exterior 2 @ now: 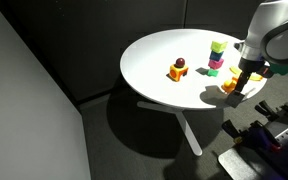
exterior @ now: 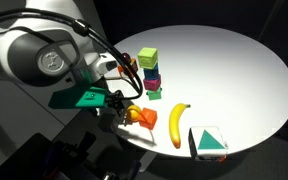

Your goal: Put the grey block on the yellow block

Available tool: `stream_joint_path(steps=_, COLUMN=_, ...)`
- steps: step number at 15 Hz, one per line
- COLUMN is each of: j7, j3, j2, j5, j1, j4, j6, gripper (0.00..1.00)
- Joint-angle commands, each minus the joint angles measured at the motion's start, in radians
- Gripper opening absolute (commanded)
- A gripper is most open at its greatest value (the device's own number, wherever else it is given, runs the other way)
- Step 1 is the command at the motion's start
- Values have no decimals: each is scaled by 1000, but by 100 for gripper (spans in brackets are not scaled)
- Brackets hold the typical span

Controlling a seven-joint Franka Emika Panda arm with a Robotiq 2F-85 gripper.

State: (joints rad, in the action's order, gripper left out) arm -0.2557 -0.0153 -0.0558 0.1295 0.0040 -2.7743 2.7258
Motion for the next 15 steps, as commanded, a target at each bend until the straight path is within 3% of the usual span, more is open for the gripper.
stream_joint_path(steps=1, j7=20, j3=-10, j2=-42, j5=-4, j1=8, j4=5, j6=21, gripper=100)
stream_joint_path(steps=13, j7=38, j3=-8, j2=-129, j5=32, j1=13, j4=40, j6=30, gripper=100)
stream_joint_path(steps=14, j7=40, j3=-7, j2=-136, j5=35, j1=14, j4=47, j6=30, gripper=75)
stream_joint_path(steps=15, j7=39, j3=-6, j2=-141, j5=38, j1=15, j4=52, j6=29, gripper=73)
